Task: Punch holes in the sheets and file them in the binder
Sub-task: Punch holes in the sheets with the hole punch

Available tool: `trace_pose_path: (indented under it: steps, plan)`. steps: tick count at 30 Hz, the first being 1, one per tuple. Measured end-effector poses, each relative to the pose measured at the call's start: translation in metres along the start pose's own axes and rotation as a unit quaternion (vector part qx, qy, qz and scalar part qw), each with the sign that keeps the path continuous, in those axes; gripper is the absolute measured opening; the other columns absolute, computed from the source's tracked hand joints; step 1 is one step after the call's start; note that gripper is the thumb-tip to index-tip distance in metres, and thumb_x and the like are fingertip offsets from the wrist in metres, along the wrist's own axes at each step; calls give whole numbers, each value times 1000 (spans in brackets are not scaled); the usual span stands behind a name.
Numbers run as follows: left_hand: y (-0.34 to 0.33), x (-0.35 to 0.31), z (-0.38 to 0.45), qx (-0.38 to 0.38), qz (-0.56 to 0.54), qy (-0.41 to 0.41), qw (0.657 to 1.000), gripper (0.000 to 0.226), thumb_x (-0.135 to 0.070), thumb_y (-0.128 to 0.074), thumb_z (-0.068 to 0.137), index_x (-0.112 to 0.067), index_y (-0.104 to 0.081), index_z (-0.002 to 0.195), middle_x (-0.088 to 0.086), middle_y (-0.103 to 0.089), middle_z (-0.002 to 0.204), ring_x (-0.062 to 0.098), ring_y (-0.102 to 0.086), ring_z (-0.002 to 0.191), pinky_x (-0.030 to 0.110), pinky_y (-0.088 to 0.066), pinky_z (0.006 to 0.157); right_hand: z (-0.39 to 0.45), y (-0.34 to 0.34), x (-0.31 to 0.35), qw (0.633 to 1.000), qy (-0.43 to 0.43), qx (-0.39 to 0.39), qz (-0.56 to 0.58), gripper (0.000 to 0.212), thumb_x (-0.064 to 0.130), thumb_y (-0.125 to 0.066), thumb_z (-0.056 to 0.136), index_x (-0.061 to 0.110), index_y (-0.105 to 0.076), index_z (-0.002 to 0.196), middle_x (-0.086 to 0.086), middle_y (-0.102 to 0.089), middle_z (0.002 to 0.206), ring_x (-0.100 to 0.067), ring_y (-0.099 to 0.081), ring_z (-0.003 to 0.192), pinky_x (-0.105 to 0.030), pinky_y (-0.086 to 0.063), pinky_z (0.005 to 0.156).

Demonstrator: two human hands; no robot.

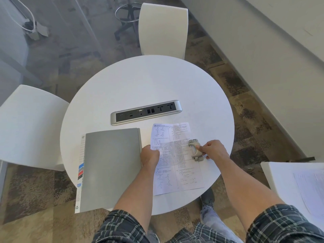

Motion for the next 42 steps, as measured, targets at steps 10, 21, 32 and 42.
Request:
trace_pose_path:
  steps: [10,21,32,42]
  plan:
    - [1,10,-4,-4,-41,36,999,10,-5,-62,81,-12,-65,75,3,-69,75,22,-60,63,29,-48,58,-6,0,-1,999,2,-34,-37,50,68,-75,74,19,-69,76,3,-76,70,-22,-76,75,-47,-63,81]
    - [1,16,-4,13,-60,49,997,4,-7,-68,82,-10,-68,80,3,-68,75,22,-58,63,29,-47,60,-15,9,26,980,37,-24,-192,41,63,-67,87,23,-68,78,11,-75,63,-12,-73,68,-37,-62,78]
    - [3,17,-5,16,-76,47,996,7,-9,-73,84,-12,-70,79,3,-73,81,21,-65,69,29,-54,66,-10,19,41,954,54,-23,-293,55,74,-74,76,19,-73,70,8,-73,58,-12,-72,63,-34,-61,74]
    - [1,23,-1,15,-109,55,992,5,-7,-76,84,-11,-74,81,4,-76,85,21,-69,72,31,-59,68,1,22,36,937,28,-29,-346,64,80,-71,73,17,-73,70,6,-69,62,-18,-70,63,-37,-61,78]
Point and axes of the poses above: each hand's wrist, its own z-axis towards the middle knuckle, its own y-axis out of the back of the hand, x = y × z, the point moved 10 cm from there along z, towards the middle knuckle
